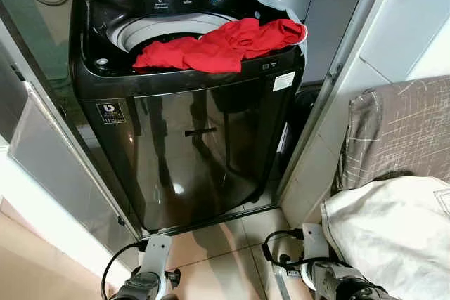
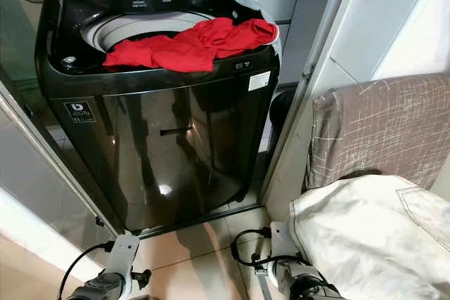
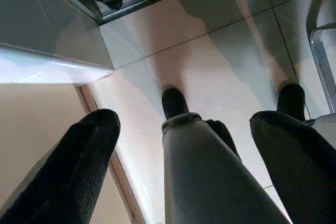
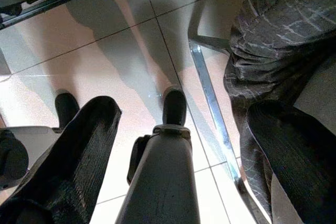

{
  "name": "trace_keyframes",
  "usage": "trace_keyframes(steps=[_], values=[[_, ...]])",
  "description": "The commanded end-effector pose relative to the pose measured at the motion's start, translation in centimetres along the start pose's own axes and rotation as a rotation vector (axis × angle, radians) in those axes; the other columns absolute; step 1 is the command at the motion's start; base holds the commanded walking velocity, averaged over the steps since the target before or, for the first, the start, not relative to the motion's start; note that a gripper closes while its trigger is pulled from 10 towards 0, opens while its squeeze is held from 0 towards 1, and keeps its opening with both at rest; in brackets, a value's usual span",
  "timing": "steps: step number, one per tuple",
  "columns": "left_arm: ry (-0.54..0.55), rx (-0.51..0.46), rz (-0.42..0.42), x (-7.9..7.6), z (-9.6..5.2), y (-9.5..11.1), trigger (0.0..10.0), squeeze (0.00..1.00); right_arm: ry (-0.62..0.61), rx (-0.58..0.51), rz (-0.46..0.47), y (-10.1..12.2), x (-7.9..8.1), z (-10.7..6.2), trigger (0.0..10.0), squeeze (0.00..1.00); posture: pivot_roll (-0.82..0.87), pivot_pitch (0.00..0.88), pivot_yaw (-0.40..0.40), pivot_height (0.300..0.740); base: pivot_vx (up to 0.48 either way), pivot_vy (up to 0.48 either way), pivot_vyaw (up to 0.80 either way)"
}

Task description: Clothes washing

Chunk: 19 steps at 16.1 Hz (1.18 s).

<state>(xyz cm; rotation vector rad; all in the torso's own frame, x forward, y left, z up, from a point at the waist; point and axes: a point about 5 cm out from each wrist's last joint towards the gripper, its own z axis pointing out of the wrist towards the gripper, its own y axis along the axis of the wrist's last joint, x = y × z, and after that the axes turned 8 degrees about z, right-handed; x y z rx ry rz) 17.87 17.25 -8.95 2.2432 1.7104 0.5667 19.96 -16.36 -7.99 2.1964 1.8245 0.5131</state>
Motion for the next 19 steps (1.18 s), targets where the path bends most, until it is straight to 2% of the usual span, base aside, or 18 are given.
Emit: trace_keyframes(steps=[1,3,4,5,6,7,8,9,10,11,12,13,15,16,18,19], values=[[-0.007,-0.011,0.038,0.0,0.0,0.3,10.0,0.0,0.015,-0.011,-0.026,0.4,0.1,0.0,10.0,0.0,-0.01,0.0,-0.029,0.74,0.0,0.0,0.0],[0.04,-0.139,0.176,0.6,-0.1,3.0,10.0,0.0,0.076,-0.122,-0.231,3.1,1.4,-0.3,10.0,0.0,-0.01,0.007,-0.023,0.74,0.0,0.0,0.0],[0.063,-0.226,0.178,0.9,-0.2,4.7,10.0,0.0,0.096,-0.208,-0.288,4.7,2.0,-0.5,10.0,0.0,-0.01,0.008,-0.023,0.74,0.0,0.0,0.0],[0.113,-0.434,0.207,1.4,-1.1,8.1,10.0,0.0,0.126,-0.355,-0.281,7.3,3.1,-1.2,10.0,0.0,-0.01,0.007,-0.024,0.74,0.0,0.0,0.0],[0.151,-0.68,0.192,1.9,-3.1,12.0,10.0,0.0,0.184,-0.533,-0.247,10.9,4.6,-2.6,10.0,0.0,0.0,0.004,-0.025,0.74,0.0,0.0,0.0],[0.192,-0.924,0.172,2.2,-6.8,16.2,10.0,0.0,0.25,-0.74,-0.255,14.6,6.8,-4.9,10.0,0.0,0.01,0.0,-0.028,0.74,0.0,0.0,0.0],[0.207,-0.995,0.174,2.2,-8.1,17.3,10.0,0.0,0.269,-0.795,-0.264,15.6,7.4,-5.7,10.0,0.0,0.01,0.0,-0.031,0.74,0.0,0.0,0.0],[0.216,-1.142,0.169,2.1,-11.1,19.9,10.0,0.0,0.303,-0.929,-0.258,17.8,8.8,-7.7,10.0,0.0,0.01,0.0,-0.034,0.74,0.0,0.0,0.0],[0.233,-1.239,0.181,2.1,-13.3,21.7,10.0,0.0,0.324,-1.037,-0.238,19.5,9.6,-9.6,10.0,0.0,0.02,0.0,-0.038,0.74,0.0,0.0,0.0],[0.251,-1.302,0.182,2.4,-15.1,22.8,10.0,0.0,0.337,-1.121,-0.227,20.8,10.2,-11.1,10.0,0.0,0.02,0.0,-0.035,0.74,0.0,0.0,0.0],[0.258,-1.327,0.181,2.5,-15.9,23.3,10.0,0.0,0.338,-1.167,-0.225,21.4,10.4,-11.9,10.0,0.0,0.02,0.0,-0.035,0.74,0.0,0.0,0.0],[0.265,-1.358,0.192,2.7,-17.6,23.8,10.0,0.0,0.341,-1.252,-0.179,22.4,10.4,-13.6,10.0,0.0,0.02,0.0,-0.032,0.74,0.0,0.0,0.0],[0.301,-1.398,0.197,3.2,-19.7,23.6,10.0,0.0,0.329,-1.403,-0.094,23.2,9.3,-16.8,10.0,0.0,0.01,0.0,-0.028,0.74,0.0,0.0,0.0],[0.329,-1.407,0.203,3.4,-20.3,23.2,10.0,0.0,0.332,-1.446,-0.096,22.9,8.9,-17.8,10.0,0.0,0.01,0.0,-0.03,0.74,0.0,0.0,0.0],[0.338,-1.423,0.158,3.5,-21.3,22.7,10.0,0.0,0.323,-1.459,-0.064,22.2,8.1,-18.6,10.0,0.0,0.0,0.002,-0.029,0.74,0.0,0.0,0.0],[0.325,-1.427,0.144,3.1,-21.8,22.5,10.0,0.0,0.328,-1.467,-0.105,21.7,8.2,-18.9,10.0,0.0,0.0,0.002,-0.029,0.74,0.0,0.0,0.0]])
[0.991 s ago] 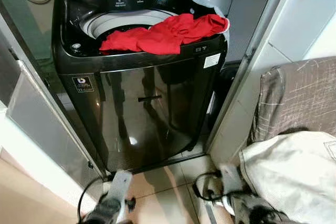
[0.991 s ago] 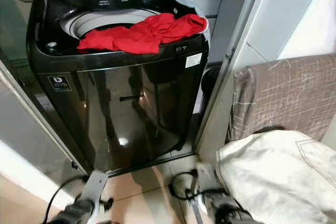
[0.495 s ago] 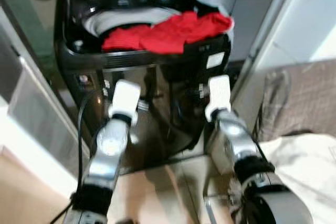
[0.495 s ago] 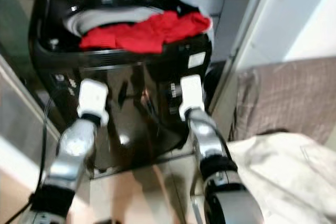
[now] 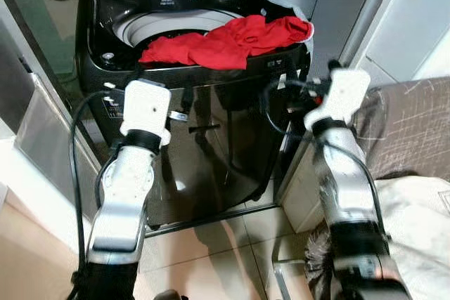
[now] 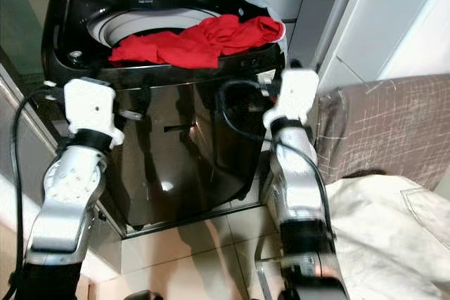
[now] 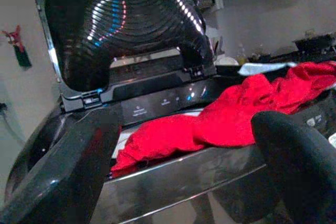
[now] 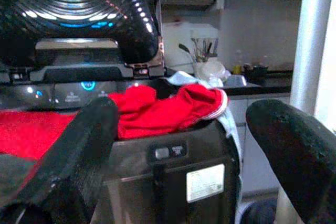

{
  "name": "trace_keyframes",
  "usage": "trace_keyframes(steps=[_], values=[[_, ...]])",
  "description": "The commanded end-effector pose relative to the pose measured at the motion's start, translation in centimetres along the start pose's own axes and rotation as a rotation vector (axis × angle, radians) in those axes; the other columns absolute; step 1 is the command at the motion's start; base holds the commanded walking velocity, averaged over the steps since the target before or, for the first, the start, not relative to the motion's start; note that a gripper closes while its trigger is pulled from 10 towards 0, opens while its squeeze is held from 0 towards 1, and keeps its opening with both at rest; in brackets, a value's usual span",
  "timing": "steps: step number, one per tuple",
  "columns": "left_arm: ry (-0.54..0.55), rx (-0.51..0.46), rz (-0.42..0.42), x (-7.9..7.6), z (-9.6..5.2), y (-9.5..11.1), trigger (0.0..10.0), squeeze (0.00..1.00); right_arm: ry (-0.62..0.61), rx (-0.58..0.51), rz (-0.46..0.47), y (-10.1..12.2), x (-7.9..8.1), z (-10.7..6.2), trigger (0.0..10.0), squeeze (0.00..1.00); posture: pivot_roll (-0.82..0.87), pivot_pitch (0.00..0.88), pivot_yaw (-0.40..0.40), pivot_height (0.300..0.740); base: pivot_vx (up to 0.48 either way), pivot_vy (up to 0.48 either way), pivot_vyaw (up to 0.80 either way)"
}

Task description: Clothes washing

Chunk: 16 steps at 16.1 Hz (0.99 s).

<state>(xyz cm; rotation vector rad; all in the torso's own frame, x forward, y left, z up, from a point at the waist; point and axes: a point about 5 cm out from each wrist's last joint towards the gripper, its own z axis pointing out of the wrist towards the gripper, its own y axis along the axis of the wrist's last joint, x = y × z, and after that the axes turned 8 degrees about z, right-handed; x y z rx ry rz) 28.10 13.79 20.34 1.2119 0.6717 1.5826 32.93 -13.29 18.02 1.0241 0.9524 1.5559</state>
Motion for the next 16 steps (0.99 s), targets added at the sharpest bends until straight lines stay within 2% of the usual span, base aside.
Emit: trace_keyframes(steps=[1,2,3,5,9,12,15,16], values=[[0.002,-0.007,-0.01,-0.2,0.1,0.6,10.0,0.0,0.026,-0.015,-0.006,0.6,0.3,0.2,10.0,0.0,0.0,0.005,-0.026,0.74,0.0,0.0,0.0],[0.0,-0.007,-0.004,-0.4,0.2,0.7,10.0,0.0,0.029,-0.003,-0.008,0.4,0.3,0.2,10.0,0.0,-0.01,0.001,-0.028,0.74,0.0,0.0,0.0],[0.013,-0.03,0.009,-0.1,1.0,1.3,10.0,0.0,0.046,0.016,-0.004,0.3,0.6,0.9,10.0,0.0,-0.01,0.0,-0.028,0.74,0.469,0.0,0.0],[0.043,-0.066,0.014,0.6,1.6,2.2,10.0,0.0,0.089,0.001,-0.004,1.3,1.5,2.2,10.0,0.0,-0.01,0.0,-0.023,0.74,0.472,0.0,0.0],[0.082,-0.042,-0.006,0.7,1.6,2.2,10.0,0.0,0.128,0.006,0.021,1.8,2.1,3.6,10.0,0.0,0.01,0.0,-0.028,0.74,0.457,0.0,0.0],[0.131,-0.011,-0.023,1.3,1.6,1.7,10.0,0.0,0.152,0.059,0.025,1.4,2.4,4.3,10.0,0.0,0.01,0.0,-0.031,0.74,0.444,0.0,0.0],[0.135,-0.013,-0.032,1.4,1.6,1.8,10.0,0.0,0.193,0.032,0.034,2.8,3.1,5.7,10.0,0.0,0.02,0.0,-0.033,0.74,0.425,0.082,0.0],[0.141,-0.028,0.001,1.4,1.6,2.0,10.0,0.0,0.222,0.011,0.028,3.7,3.6,6.4,10.0,0.0,0.02,0.0,-0.032,0.74,0.334,0.345,0.0]])
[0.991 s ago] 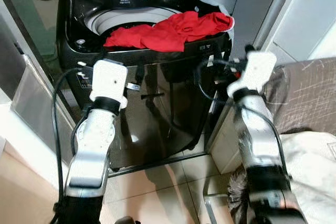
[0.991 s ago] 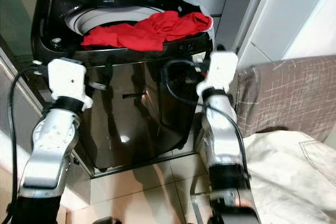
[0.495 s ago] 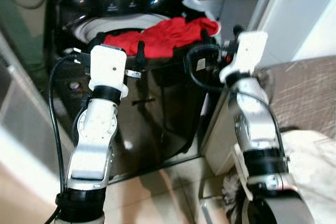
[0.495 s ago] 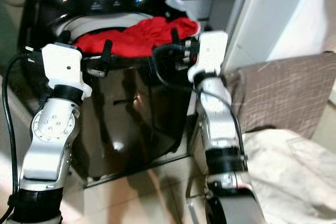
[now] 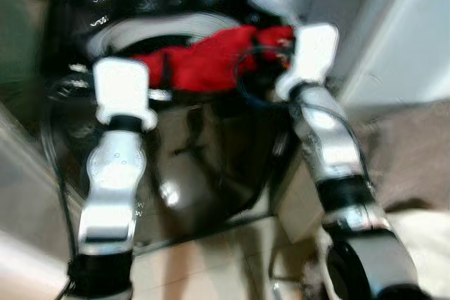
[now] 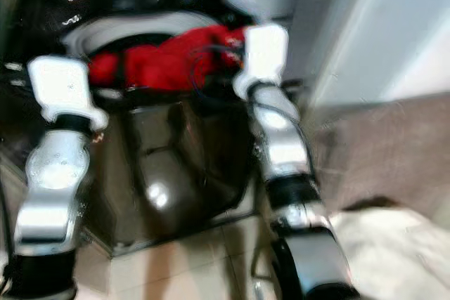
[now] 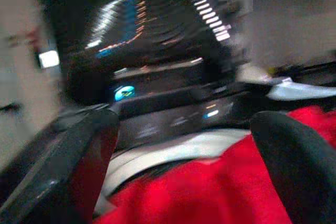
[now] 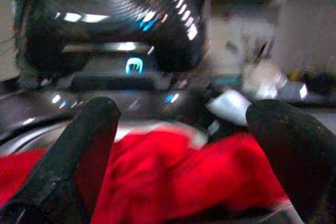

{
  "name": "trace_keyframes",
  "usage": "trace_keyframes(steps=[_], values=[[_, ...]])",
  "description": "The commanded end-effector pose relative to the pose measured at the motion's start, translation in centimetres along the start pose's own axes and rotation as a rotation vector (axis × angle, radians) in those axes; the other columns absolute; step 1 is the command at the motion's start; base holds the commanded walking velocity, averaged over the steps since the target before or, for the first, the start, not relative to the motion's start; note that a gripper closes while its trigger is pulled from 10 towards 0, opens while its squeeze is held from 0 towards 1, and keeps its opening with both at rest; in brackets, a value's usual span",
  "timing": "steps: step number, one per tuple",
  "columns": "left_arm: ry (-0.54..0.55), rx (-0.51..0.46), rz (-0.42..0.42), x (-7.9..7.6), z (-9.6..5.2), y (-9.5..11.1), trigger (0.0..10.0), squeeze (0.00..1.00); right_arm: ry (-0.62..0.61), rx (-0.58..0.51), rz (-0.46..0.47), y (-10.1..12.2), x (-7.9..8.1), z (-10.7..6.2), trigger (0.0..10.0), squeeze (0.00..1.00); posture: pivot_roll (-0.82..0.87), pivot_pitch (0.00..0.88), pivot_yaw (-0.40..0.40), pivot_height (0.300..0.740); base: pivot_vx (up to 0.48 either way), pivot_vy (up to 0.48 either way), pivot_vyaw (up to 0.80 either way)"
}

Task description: Clothes washing

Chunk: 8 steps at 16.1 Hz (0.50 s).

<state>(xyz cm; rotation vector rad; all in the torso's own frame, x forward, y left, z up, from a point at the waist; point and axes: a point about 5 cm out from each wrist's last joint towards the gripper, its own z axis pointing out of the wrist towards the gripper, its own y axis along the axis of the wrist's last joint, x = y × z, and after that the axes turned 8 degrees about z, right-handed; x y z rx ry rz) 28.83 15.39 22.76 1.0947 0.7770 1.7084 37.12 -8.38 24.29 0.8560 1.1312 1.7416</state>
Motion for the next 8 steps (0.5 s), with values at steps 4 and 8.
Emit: trace_keyframes(steps=[4,8], values=[[0.014,-0.067,0.035,-0.9,0.1,1.5,10.0,0.0,0.112,0.065,-0.027,2.2,0.0,2.3,10.0,0.0,0.02,0.006,-0.034,0.74,0.071,0.068,0.0],[-0.003,-0.052,0.024,-0.9,-0.3,1.4,10.0,0.0,0.08,0.263,0.005,1.3,-2.2,4.0,10.0,0.0,0.05,0.03,-0.031,0.74,0.0,0.0,0.0]])
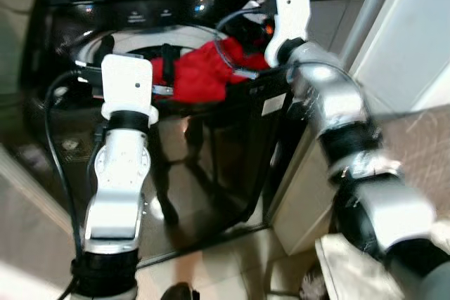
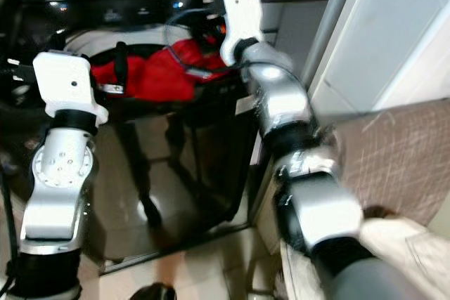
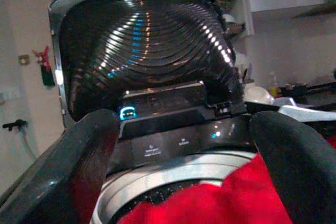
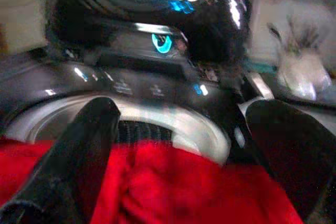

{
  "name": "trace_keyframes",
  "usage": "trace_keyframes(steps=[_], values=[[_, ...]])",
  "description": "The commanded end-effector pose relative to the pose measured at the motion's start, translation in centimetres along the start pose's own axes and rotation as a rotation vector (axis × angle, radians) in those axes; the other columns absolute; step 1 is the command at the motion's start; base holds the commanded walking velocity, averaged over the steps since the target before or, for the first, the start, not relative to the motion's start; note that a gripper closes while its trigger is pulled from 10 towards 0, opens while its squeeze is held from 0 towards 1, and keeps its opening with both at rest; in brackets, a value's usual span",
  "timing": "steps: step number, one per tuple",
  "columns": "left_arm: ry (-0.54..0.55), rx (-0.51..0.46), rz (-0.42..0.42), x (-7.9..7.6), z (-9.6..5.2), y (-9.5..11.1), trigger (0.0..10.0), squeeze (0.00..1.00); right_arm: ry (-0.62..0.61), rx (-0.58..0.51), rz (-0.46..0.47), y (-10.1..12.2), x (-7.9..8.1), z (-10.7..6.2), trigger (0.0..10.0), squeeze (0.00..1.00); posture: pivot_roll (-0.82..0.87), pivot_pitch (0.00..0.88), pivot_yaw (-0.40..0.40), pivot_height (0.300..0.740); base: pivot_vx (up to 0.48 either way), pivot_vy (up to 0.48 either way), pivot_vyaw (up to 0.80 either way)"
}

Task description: Clothes washing

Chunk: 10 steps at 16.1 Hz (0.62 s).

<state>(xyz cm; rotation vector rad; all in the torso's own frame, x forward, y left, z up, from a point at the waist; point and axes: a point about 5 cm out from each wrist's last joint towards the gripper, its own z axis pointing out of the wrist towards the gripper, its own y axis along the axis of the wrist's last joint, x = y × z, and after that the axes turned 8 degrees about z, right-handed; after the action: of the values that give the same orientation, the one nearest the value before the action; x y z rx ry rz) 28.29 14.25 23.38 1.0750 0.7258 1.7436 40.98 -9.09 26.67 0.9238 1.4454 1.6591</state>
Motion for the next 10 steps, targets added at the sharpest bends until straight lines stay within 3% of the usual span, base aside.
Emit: trace_keyframes(steps=[1,3,6,10], values=[[-0.013,-0.008,0.001,-0.1,-0.1,0.3,10.0,0.0,-0.019,0.029,0.018,-0.2,-0.6,0.0,10.0,0.0,0.06,0.039,-0.032,0.74,0.0,0.0,0.0],[-0.02,0.003,0.018,0.6,-0.4,0.3,10.0,0.0,-0.062,0.122,-0.028,-1.5,-1.6,-0.1,10.0,0.0,0.1,0.047,-0.033,0.74,0.0,0.0,0.0],[0.0,0.022,0.033,1.7,-0.7,0.3,10.0,0.0,-0.094,0.219,-0.024,-3.5,-2.5,-0.5,10.0,0.0,0.14,0.055,-0.04,0.74,0.0,0.0,0.0],[-0.005,0.032,0.083,3.0,-2.3,0.9,10.0,0.0,-0.087,0.202,-0.138,-4.2,-1.4,0.0,10.0,0.0,0.23,0.091,-0.036,0.74,0.0,0.0,0.0]])
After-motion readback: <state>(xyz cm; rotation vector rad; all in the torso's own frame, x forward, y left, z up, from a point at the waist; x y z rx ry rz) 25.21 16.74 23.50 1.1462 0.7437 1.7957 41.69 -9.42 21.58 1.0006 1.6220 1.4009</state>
